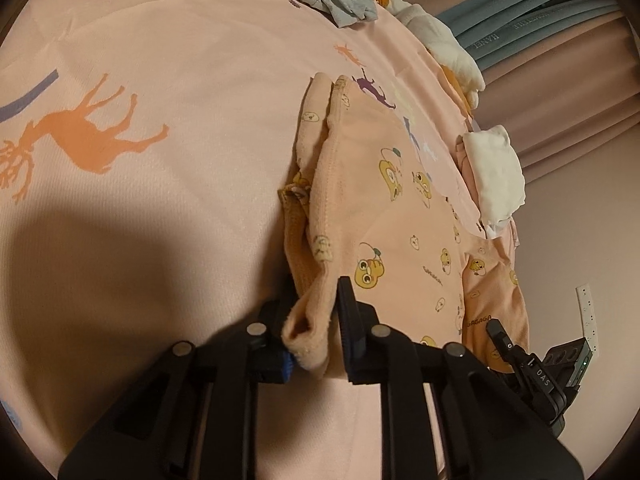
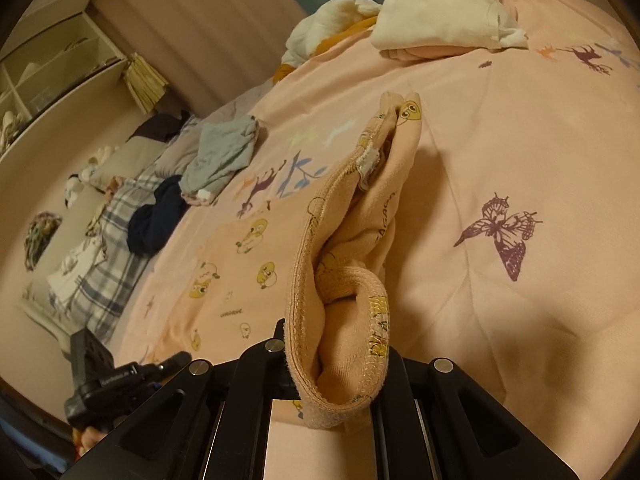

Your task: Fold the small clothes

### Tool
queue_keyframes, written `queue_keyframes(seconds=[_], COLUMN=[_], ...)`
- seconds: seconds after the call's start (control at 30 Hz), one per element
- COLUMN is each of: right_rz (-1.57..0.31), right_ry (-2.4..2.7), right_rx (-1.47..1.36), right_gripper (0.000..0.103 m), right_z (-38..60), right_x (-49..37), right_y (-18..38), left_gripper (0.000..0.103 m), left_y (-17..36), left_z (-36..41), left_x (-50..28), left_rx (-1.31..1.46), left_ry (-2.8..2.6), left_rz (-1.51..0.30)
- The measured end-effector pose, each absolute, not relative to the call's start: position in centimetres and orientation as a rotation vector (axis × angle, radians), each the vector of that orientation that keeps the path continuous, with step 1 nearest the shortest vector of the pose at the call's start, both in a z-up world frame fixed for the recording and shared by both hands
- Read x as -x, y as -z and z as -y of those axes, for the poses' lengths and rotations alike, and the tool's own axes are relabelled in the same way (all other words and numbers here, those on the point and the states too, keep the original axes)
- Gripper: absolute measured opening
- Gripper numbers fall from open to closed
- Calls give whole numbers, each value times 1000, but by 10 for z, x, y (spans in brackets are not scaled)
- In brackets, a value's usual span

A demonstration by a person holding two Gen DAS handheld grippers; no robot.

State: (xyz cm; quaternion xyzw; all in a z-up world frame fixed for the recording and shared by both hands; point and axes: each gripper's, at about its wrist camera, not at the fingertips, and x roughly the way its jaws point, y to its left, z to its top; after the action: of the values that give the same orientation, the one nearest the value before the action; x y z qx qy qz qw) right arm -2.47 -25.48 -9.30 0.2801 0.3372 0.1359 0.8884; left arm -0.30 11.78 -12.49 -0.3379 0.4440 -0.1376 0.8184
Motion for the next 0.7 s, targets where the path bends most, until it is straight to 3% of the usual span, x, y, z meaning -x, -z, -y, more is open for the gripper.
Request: queue_keyframes(seconds=[0.7], right_rz=[-719], right_ry=[-270], right_rx=[-586], right_gripper=[7], right_z=[265], right_x=[26], right_y=[95], left_gripper=[16], left_y=[126], left_z=[-116], left_x=[3], left_rx=[734], left_ry=[272], left_rz=[-947])
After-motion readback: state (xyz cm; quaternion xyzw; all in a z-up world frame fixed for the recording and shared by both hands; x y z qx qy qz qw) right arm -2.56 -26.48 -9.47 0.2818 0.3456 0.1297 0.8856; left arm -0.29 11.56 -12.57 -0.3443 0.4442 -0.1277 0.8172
